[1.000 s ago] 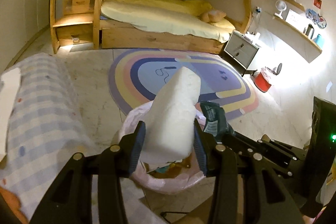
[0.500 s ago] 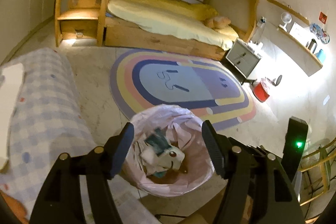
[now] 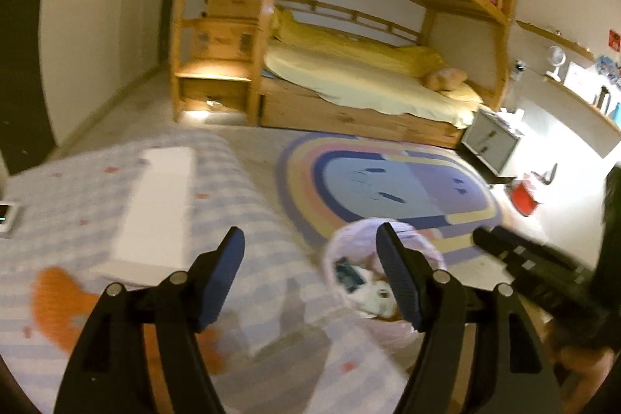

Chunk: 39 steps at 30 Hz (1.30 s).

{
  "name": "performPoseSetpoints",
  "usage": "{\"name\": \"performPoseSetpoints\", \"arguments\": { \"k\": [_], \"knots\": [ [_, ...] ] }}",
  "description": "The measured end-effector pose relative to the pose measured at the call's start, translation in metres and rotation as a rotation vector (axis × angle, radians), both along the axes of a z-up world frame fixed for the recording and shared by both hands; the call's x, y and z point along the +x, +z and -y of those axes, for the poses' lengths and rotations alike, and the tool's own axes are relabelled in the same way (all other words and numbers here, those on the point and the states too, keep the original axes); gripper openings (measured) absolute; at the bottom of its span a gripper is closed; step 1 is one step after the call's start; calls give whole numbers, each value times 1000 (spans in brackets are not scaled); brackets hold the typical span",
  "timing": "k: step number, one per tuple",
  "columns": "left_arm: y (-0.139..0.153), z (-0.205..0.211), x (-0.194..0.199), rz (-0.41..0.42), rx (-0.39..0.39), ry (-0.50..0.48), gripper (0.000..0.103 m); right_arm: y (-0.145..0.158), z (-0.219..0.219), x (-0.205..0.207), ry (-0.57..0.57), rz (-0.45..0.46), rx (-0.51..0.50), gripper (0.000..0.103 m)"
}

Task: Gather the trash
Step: 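Move both open tools back over the table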

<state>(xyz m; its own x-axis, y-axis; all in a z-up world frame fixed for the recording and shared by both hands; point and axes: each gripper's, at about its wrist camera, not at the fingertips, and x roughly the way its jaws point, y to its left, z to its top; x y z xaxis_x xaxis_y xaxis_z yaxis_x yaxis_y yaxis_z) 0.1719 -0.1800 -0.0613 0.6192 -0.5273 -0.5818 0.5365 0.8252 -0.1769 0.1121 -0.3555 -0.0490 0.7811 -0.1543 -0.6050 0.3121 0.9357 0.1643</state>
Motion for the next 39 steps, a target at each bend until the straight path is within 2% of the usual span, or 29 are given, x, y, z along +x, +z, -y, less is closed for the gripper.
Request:
{"name": "performPoseSetpoints", "arguments": {
  "k": [11, 15, 19, 23, 26, 33, 39],
  "knots": [
    [1, -133, 2, 41, 81, 250, 71, 32, -95, 47, 222, 45, 3, 50],
    [-6, -176, 11, 25, 101, 346, 71, 34, -122, 69, 273, 52, -15, 50],
    [-12, -206, 19, 7, 124, 411, 71, 24, -145, 93, 311, 42, -38, 50],
    [-18, -222, 23, -24, 129, 436, 71, 5, -154, 103, 346, 26, -40, 50],
    [-22, -222, 26, -40, 142, 437, 71, -3, -164, 106, 363, -11, -121, 50],
    [-21, -209, 32, -23, 160, 433, 75, -16, -180, 114, 449, -81, -137, 50],
    [-23, -205, 34, -9, 167, 444, 77, -33, -202, 123, 502, -150, -157, 55]
  ]
}}
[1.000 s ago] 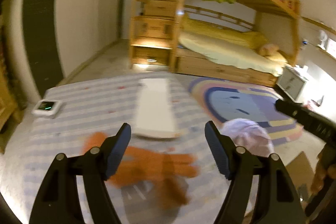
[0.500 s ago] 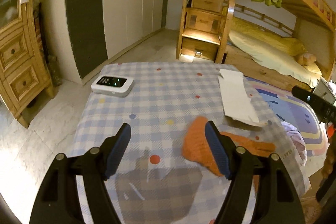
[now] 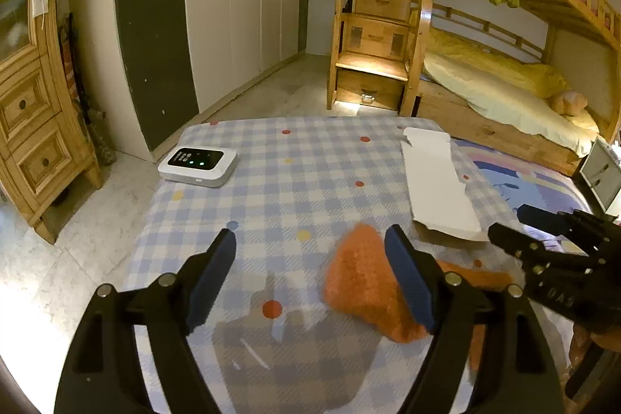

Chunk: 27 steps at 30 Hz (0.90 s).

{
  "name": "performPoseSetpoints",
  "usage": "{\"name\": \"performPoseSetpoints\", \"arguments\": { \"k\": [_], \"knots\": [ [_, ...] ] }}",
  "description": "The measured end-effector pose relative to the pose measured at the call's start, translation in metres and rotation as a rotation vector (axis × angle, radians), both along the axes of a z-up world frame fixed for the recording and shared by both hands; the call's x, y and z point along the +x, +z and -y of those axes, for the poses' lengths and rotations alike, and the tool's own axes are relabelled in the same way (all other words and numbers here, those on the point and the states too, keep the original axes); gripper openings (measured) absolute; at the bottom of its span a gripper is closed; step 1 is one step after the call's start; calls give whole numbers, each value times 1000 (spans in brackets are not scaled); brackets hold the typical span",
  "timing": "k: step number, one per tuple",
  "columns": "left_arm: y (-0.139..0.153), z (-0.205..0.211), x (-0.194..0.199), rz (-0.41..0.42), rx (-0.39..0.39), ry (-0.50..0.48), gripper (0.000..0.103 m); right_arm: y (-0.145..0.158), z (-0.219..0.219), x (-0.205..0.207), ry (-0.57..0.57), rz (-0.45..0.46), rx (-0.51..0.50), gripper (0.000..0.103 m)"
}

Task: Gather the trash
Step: 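Move both open tools back over the table, then grasp the white paper strip with the right gripper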

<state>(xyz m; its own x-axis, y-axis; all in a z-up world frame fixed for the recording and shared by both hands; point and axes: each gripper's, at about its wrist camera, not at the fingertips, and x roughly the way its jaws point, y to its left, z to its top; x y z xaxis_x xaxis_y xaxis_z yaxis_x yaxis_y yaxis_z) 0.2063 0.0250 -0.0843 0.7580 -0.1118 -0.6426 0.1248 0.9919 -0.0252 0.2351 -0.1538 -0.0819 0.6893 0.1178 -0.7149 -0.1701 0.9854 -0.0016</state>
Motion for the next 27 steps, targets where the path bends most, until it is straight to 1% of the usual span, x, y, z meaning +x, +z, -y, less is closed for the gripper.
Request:
{"name": "performPoseSetpoints", "arguments": {
  "k": [5, 7, 9, 12, 16, 17, 19, 20, 21, 23, 25, 26, 27],
  "knots": [
    [-4, -6, 5, -31, -35, 0, 78, -10, -19, 13, 26, -30, -20, 56],
    [-7, -8, 6, -45, -47, -2, 78, -13, -26, 18, 40, -40, -37, 61],
    [-9, -10, 7, -56, -49, 0, 78, -18, -32, 24, 55, -53, -59, 63],
    [-13, -10, 10, -70, -57, -3, 78, -25, -41, 32, 64, -60, -115, 63],
    [-16, -7, 10, -77, -49, -16, 78, -34, -41, 42, 56, -79, -144, 61],
    [-17, -6, 9, -75, -45, -21, 78, -33, -39, 44, 57, -81, -128, 61],
    [-17, -4, 9, -75, -42, -28, 78, -33, -35, 45, 45, -83, -127, 48],
    [-18, -3, 8, -75, -41, -32, 78, -33, -33, 46, 42, -90, -119, 44],
    [-18, -2, 7, -76, -39, -37, 78, -32, -32, 45, 40, -94, -116, 34],
    [-19, 1, 6, -79, -34, -49, 78, -29, -30, 42, 41, -86, -120, 29],
    [-21, 5, 4, -85, -29, -60, 78, -23, -28, 34, 37, -51, -132, 17],
    [-23, 7, 4, -92, -28, -69, 78, -16, -24, 27, 27, -23, -132, 14],
    [-24, 9, 3, -96, -28, -74, 78, -14, -21, 24, 19, -9, -133, 9]
  ]
}}
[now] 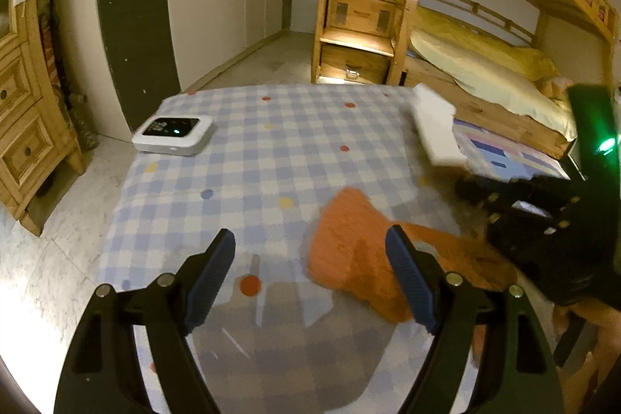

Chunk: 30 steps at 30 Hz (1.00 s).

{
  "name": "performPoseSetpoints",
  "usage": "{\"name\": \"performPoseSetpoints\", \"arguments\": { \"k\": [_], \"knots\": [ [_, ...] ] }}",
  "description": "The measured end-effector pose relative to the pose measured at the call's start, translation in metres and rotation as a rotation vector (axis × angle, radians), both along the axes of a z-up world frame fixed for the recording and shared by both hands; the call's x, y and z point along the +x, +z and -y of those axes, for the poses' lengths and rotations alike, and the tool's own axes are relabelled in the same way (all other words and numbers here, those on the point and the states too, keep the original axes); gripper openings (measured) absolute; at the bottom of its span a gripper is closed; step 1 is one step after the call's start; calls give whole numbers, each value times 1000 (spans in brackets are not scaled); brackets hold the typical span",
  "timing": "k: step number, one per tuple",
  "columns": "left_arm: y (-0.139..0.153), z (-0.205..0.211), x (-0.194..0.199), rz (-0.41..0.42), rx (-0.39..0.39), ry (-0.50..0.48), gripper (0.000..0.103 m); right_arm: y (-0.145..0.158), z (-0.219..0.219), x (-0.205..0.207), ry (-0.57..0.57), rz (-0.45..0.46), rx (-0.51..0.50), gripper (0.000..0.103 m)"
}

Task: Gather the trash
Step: 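Grasp the white paper strip with the right gripper, then grasp the orange knitted glove with the left gripper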

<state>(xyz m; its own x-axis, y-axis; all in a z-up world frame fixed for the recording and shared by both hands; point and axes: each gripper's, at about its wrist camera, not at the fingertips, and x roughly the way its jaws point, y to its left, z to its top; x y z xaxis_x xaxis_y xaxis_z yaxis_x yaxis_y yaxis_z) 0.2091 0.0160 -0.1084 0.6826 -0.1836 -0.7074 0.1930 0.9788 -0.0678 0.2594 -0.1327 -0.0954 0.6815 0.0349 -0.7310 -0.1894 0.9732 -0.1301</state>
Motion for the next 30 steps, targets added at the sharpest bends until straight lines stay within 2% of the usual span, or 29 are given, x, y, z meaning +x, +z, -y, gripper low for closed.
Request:
{"name": "performPoseSetpoints", "arguments": {
  "k": [3, 5, 9, 11, 15, 18, 22, 24, 26, 28, 30],
  "knots": [
    [-3, 7, -2, -11, 5, -18, 77, 14, 13, -14, -29, 62, 17, 0],
    [-3, 11, -4, -12, -1, -30, 77, 22, 26, -25, -49, 84, 70, 0],
    [-3, 22, -8, -7, 15, -53, 77, 25, 37, -33, -64, 89, 91, 0],
    [-6, 27, -4, -18, 46, -35, 77, 24, 39, -34, -66, 86, 90, 0],
    [-8, 25, 9, -43, 40, 12, 72, 25, 43, -36, -65, 84, 89, 0],
    [-14, 23, 20, -75, 30, 26, 64, 25, 42, -37, -64, 85, 91, 0],
    [-24, 30, 27, -117, 21, -12, 47, 25, 42, -38, -64, 84, 89, 0],
    [-23, 35, 25, -106, 44, -38, 43, 25, 42, -38, -64, 83, 90, 0],
    [-21, 38, 21, -100, 47, -66, 27, 25, 42, -38, -65, 85, 87, 0],
    [-14, 38, 13, -81, 18, -81, 22, 26, 42, -38, -65, 88, 87, 0],
    [4, 38, 1, -1, -26, -93, 21, 31, 45, -42, -79, 111, 82, 0]
  ]
}}
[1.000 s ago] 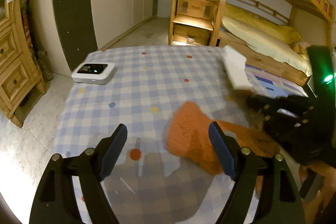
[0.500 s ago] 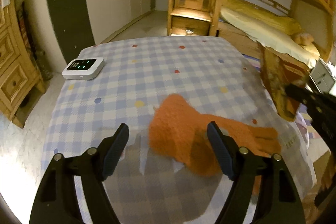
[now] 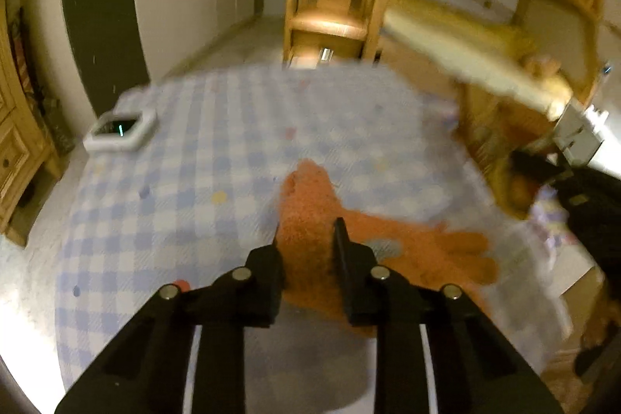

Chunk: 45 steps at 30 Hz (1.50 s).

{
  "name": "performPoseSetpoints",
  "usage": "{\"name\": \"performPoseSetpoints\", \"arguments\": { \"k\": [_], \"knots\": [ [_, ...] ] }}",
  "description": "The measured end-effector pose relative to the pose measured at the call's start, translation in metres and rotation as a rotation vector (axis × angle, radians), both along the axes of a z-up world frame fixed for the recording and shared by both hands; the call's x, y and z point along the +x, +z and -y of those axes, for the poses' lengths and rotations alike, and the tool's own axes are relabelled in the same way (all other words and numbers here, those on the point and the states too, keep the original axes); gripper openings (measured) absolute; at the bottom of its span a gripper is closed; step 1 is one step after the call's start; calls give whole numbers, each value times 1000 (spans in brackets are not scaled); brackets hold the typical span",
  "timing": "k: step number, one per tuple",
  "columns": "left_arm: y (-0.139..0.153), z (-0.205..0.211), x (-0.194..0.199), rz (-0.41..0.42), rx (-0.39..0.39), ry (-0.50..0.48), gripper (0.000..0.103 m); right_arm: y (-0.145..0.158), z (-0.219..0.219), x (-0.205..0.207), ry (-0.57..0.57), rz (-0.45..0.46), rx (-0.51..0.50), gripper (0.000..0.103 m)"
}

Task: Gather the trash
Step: 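Grasp the orange knitted glove with the left gripper, then drop the glove into the bin with the left gripper while the right gripper drops the paper strip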

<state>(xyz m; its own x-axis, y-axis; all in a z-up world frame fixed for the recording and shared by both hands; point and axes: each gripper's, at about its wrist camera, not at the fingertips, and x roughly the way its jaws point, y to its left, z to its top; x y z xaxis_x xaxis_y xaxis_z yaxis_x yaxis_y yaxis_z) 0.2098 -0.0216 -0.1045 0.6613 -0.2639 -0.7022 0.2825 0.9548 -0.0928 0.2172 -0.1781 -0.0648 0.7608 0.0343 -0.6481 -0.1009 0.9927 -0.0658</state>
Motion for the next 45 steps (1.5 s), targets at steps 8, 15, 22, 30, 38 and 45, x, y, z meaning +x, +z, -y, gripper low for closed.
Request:
{"name": "performPoseSetpoints", "arguments": {
  "k": [8, 15, 22, 30, 38, 45],
  "knots": [
    [76, 25, -56, 351, -191, -101, 21, 21, 41, -36, -84, 75, 41, 0],
    [73, 95, -62, 355, -201, -264, 21, 24, 94, -75, -183, 87, 59, 0],
    [60, 160, -77, 372, -167, -408, 21, 11, 140, -106, -259, 68, 103, 0],
    [38, 226, -73, 335, -143, -507, 21, -18, 183, -126, -303, 25, 152, 0],
    [19, 284, -43, 253, -143, -556, 23, -41, 223, -118, -320, -5, 233, 0],
    [2, 302, -18, 146, -166, -587, 59, -64, 254, -100, -408, -24, 269, 26]
  ]
}}
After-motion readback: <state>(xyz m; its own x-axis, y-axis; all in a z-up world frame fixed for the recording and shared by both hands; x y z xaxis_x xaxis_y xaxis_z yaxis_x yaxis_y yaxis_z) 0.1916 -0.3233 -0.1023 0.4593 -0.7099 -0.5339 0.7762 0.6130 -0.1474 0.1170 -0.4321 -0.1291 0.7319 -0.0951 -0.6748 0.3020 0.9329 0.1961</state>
